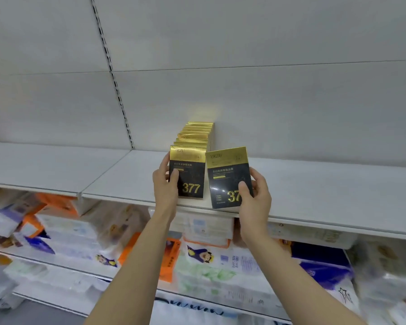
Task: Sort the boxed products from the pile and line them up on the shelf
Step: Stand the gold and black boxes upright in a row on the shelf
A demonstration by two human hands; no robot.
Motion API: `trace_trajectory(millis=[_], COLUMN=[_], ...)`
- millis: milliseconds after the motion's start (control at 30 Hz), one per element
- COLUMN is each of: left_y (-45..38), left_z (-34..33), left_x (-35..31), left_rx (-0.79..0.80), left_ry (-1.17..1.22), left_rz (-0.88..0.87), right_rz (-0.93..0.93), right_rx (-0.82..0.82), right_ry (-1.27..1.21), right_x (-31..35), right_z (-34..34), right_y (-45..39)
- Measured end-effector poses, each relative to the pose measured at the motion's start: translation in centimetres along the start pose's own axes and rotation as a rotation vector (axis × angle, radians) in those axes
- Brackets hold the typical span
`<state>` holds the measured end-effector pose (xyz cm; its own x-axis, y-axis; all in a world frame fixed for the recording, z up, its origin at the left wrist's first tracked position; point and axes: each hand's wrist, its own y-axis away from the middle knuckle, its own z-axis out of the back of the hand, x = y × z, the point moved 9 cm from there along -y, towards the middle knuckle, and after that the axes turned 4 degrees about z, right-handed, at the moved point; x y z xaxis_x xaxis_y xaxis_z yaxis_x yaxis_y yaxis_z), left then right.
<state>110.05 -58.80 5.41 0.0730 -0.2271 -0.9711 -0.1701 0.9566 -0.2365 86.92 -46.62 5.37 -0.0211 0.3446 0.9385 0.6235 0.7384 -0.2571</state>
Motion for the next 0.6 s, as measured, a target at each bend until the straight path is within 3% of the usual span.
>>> trace_trajectory(millis=[133,233,300,367,467,600], left_y=[-0.6,-0.8,-0.4,0.2,1.0,-0.6], left_z=[0.4,0.7,0.8,0.2,-1.2,-1.0], left_x=[-0.5,0.0,0.2,-0.7,-1.8,-0.7], left_rx=[-0.062,-0.055,0.021,0.190,0.439,0.442], left_ry=[-0.075,-0.054,0.029,0.094,0.065,-0.061], left_rz=[-0.027,0.047,0.123,0.092,0.052,0.064], right_rz=[0.020,0.024,-0.003,0.001,0.019,-0.064], right_rx=[0.024,0.025,0.009,-0.023,-0.030,0.141], right_ry=[0.025,0.025,0.028,0.070,0.385,0.372], right_x=[-0.3,-1.1,-1.8,-2.2,-2.9,-4.6], right_z=[-3.1,-5.7,-7.5,-8.9,-9.9,-12.3], right_y=[0.9,1.4,1.5,1.2,0.5,0.4])
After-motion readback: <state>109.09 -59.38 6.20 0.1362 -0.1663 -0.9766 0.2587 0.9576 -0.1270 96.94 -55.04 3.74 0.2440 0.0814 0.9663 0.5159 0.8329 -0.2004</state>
